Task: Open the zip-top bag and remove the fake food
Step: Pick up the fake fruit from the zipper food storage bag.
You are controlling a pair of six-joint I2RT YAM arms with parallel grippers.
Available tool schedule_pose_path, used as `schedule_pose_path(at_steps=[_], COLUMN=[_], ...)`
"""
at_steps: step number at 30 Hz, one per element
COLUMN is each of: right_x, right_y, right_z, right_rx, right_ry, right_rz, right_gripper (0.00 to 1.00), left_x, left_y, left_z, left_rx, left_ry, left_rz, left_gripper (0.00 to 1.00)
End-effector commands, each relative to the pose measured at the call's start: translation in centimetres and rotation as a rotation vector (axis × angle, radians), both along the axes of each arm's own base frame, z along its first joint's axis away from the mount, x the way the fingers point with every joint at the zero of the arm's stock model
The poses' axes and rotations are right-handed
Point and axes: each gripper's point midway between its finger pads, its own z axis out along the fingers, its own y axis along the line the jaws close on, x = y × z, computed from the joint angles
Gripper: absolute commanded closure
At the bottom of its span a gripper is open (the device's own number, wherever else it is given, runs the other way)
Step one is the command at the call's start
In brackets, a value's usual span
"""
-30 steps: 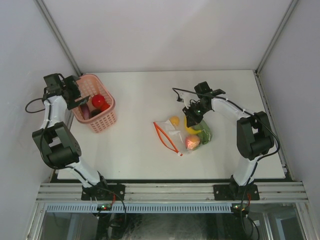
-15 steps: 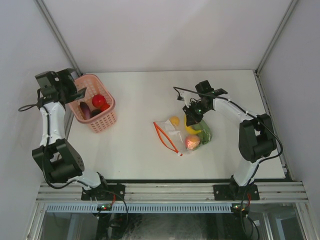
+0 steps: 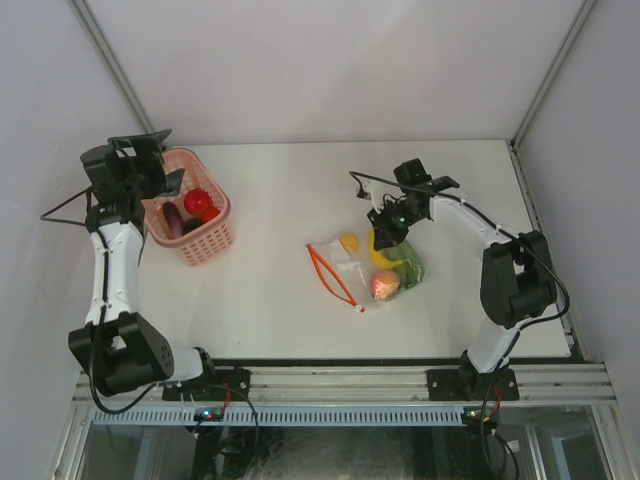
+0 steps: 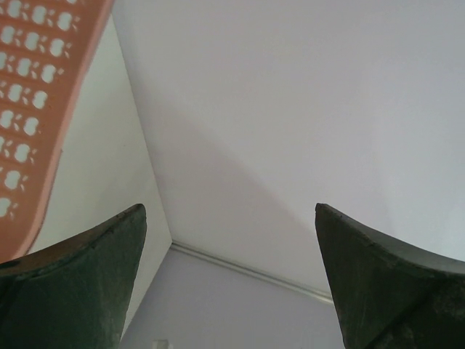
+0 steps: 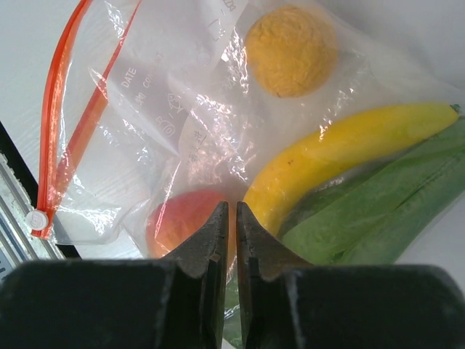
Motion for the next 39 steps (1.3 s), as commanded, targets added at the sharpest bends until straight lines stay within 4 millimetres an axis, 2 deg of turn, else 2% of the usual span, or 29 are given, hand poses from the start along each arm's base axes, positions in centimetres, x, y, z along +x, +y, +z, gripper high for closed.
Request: schedule_pose_path(at_steps=[1, 4, 15, 20, 22, 29, 34, 39], right_x=[0.8, 0.8, 0.8, 0.8, 0.9, 1.0, 1.1, 1.1], right_y=[0.3, 0.3, 0.0, -0.1, -0.2, -0.4, -0.6, -0.6], right_z=[3.4, 3.6, 4.5, 4.7, 4.7, 4.9, 4.9, 4.9], right_rx=[0.064, 0.072, 0.088, 0.089, 0.09, 0.091, 0.094, 0.094], right_ry=[-0.085, -0.087, -0.106, -0.11, -0.111, -0.117, -0.117, -0.114], right_rz=[0.011, 0.011, 0.005, 0.004, 0.002, -0.004, -0.013, -0.013], right_gripper=[0.92, 0.92, 0.92, 0.92, 0.92, 0.92, 0.92, 0.92], left_x=[-1.7, -2.1, -5.5, -7.3, -8.4, -10.5, -12.3, -13.5], left_y=[-2.3, -3.4, -5.2, -4.7, -4.9, -7.7, -9.1, -12.0], left_z=[3.8, 4.3, 6.7, 7.3, 8.2, 10.0, 9.8, 9.4], left_rx=[0.135, 0.185, 0.479, 0.661, 0.74, 0.943, 1.107, 1.197], left_ry=[-0.16, -0.187, -0.263, -0.291, -0.343, -0.543, -0.62, -0.709], left_rz=[-0.054, -0.087, -0.089, -0.067, -0.064, -0.186, -0.254, -0.388], left_gripper=[0.0, 0.0, 0.0, 0.0, 0.0, 0.0, 0.0, 0.0])
